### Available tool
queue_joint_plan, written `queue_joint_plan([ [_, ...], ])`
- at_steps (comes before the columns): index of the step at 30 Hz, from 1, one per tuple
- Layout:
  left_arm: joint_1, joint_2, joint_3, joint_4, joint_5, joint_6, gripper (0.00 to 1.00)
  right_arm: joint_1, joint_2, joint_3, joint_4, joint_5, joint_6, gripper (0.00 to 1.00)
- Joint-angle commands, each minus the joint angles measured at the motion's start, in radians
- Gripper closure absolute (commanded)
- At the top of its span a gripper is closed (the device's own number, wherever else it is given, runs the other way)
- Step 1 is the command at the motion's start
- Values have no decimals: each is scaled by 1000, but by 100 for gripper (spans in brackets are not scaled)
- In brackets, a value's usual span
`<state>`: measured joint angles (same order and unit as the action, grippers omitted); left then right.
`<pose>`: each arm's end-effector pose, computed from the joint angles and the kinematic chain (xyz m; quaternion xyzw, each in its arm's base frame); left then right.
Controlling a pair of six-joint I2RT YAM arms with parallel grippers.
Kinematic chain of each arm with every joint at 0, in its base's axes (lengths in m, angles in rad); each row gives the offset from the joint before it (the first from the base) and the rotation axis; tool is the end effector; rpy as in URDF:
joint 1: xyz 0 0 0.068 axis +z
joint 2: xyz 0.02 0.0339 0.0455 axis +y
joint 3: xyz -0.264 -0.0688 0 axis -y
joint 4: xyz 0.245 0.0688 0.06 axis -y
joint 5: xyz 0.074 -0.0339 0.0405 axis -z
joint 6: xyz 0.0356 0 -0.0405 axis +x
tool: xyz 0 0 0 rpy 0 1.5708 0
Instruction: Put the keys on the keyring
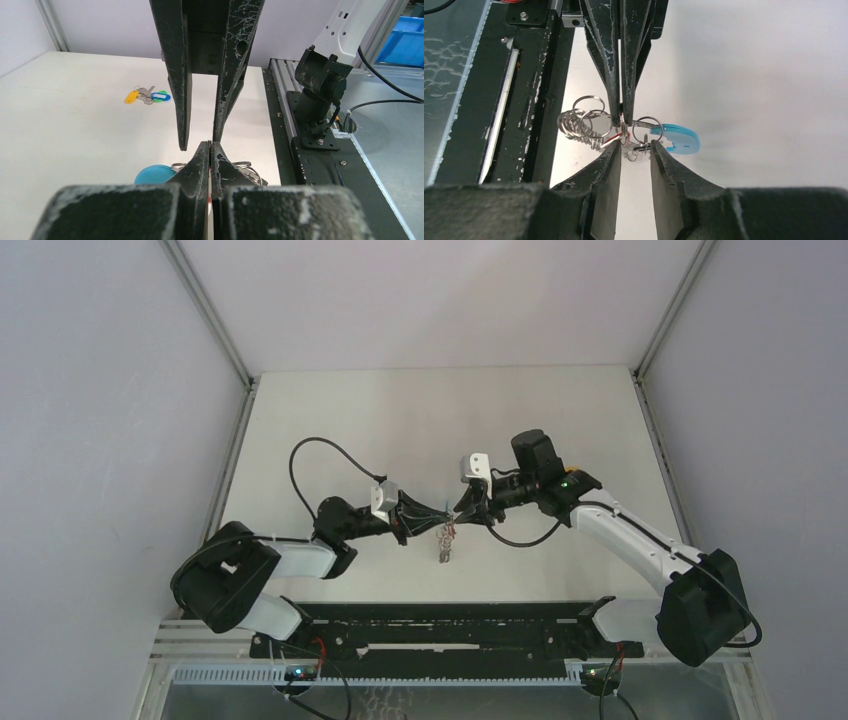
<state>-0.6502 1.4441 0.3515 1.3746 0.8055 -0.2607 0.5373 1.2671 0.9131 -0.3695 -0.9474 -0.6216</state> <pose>0.1814 -0.1702 0.2129 0.4144 0.4816 -0.5350 0.5570 0.2109 0.1593 0.2740 -0.6011 0.5761 0.4001 0.3830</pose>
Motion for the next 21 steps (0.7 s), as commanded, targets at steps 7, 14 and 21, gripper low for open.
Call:
queue_joint_plan([
  [7, -5, -31, -18, 83, -12, -15, 100, 13, -3, -5, 118, -27, 10, 77],
  [14, -6, -24, -12, 83, -17, -17, 100, 17, -9, -5, 90, -55, -13, 79],
  [21, -6, -9, -10, 83, -49, -23, 100, 26, -5, 8, 29, -66, -54, 77],
])
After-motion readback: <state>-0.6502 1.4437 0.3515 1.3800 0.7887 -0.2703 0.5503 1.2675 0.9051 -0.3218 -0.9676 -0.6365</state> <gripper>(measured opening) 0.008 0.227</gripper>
